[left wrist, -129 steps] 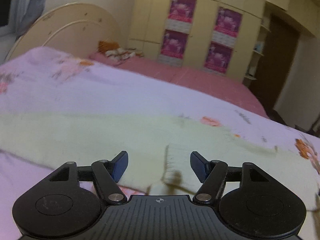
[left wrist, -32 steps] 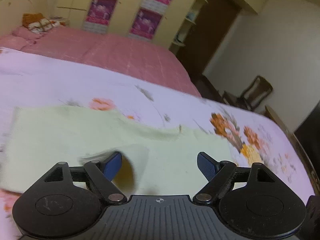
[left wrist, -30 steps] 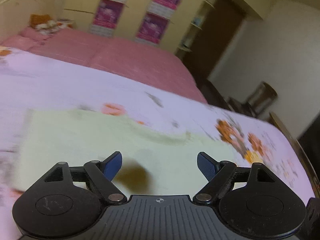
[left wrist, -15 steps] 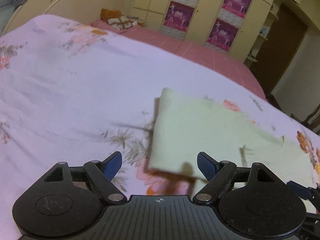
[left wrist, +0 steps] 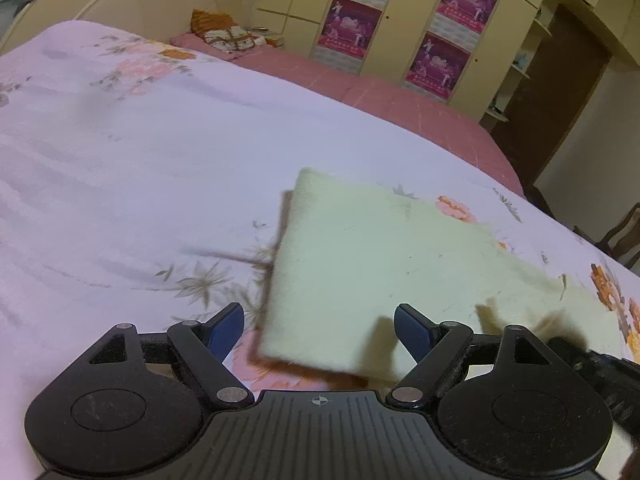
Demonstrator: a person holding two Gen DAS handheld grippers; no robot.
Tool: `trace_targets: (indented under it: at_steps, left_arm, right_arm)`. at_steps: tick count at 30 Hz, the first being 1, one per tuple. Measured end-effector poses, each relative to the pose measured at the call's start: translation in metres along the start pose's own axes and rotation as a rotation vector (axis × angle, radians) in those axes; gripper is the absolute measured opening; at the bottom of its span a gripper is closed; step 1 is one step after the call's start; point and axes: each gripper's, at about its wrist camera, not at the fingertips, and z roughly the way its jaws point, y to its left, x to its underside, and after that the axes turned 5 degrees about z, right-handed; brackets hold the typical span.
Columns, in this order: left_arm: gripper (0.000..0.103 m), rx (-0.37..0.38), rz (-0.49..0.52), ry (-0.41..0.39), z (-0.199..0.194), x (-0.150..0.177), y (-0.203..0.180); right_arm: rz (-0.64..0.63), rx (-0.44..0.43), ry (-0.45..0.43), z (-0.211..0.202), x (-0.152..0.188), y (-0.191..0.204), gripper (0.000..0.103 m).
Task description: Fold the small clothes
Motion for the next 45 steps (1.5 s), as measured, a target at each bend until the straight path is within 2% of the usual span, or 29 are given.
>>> trace_targets:
  at_steps: [5,9,11,13,14,15,17,21,23,25,27,28,29,31,33,34,35,36,38,41,43,45]
  left_arm:
    - [0.082,0.011,0.014,-0.006,0.005,0.000,-0.011]
    - [0.082,-0.012,0.055,-0.008,0.013,0.003,-0.023]
    - [0.082,-0.030,0.085,-0.019,0.014,0.006,-0.028]
    - [0.081,-0.033,0.090,-0.029,0.012,0.006,-0.029]
    - [0.081,-0.034,0.090,-0.033,0.012,0.007,-0.028]
    - [0.075,-0.037,0.092,-0.036,0.012,0.007,-0.028]
    - [0.067,-0.044,0.103,-0.046,0.011,0.008,-0.028]
    - [0.063,-0.045,0.098,-0.054,0.009,0.009,-0.025]
    - [0.063,-0.049,0.108,-0.055,0.009,0.010,-0.027]
    - [0.063,-0.052,0.106,-0.052,0.008,0.009,-0.027]
    - [0.063,-0.047,0.093,-0.052,0.005,0.008,-0.027]
    - [0.063,-0.036,0.083,-0.057,0.002,0.008,-0.028]
    - [0.063,-0.025,0.081,-0.066,-0.001,0.007,-0.029]
    - [0.063,-0.009,0.109,-0.078,-0.003,0.008,-0.036]
    - [0.063,-0.011,0.142,-0.065,0.000,0.011,-0.044]
    - [0.063,-0.021,0.148,-0.044,0.004,0.013,-0.044]
    - [0.063,-0.021,0.145,-0.035,0.007,0.016,-0.043]
    - [0.063,-0.021,0.146,-0.043,0.006,0.016,-0.042]
    - [0.063,-0.019,0.139,-0.038,0.000,0.015,-0.044]
    - [0.063,0.012,0.129,-0.048,-0.011,0.015,-0.048]
    - [0.063,0.024,0.155,-0.046,-0.016,0.018,-0.055]
    - [0.063,0.013,0.191,-0.036,-0.019,0.024,-0.061]
  right_arm:
    - [0.371,-0.029,-0.037,-0.023,-0.003,-0.072,0.010]
    - [0.473,0.046,-0.060,-0.039,0.005,-0.117,0.010]
    - [0.485,0.092,-0.021,-0.035,0.013,-0.131,0.010]
    - [0.506,0.090,0.036,-0.027,0.022,-0.140,0.011]
    - [0.504,0.089,0.039,-0.026,0.024,-0.142,0.013]
    - [0.502,0.094,0.028,-0.027,0.024,-0.142,0.016]
    - [0.523,0.100,0.000,-0.031,0.023,-0.145,0.028]
    - [0.532,0.161,-0.014,-0.036,0.022,-0.158,0.023]
    - [0.526,0.225,-0.011,-0.040,0.025,-0.166,0.018]
    - [0.536,0.241,0.004,-0.040,0.028,-0.173,0.012]
    - [0.526,0.257,-0.006,-0.045,0.028,-0.176,0.012]
    - [0.515,0.267,-0.017,-0.046,0.026,-0.175,0.016]
    - [0.511,0.264,-0.026,-0.049,0.025,-0.175,0.020]
    - [0.514,0.232,-0.004,-0.047,0.025,-0.176,0.020]
    - [0.452,0.304,0.012,-0.043,0.024,-0.171,0.016]
    - [0.427,0.350,0.010,-0.043,0.024,-0.169,0.017]
    - [0.413,0.399,-0.008,-0.045,0.023,-0.169,0.025]
    - [0.411,0.402,-0.024,-0.049,0.023,-0.168,0.025]
    - [0.414,0.303,-0.042,-0.056,0.021,-0.167,0.025]
    - [0.371,0.229,-0.042,-0.056,0.021,-0.157,0.025]
    - [0.355,0.188,0.010,-0.048,0.023,-0.151,0.025]
    - [0.319,0.207,0.046,-0.041,0.028,-0.145,0.025]
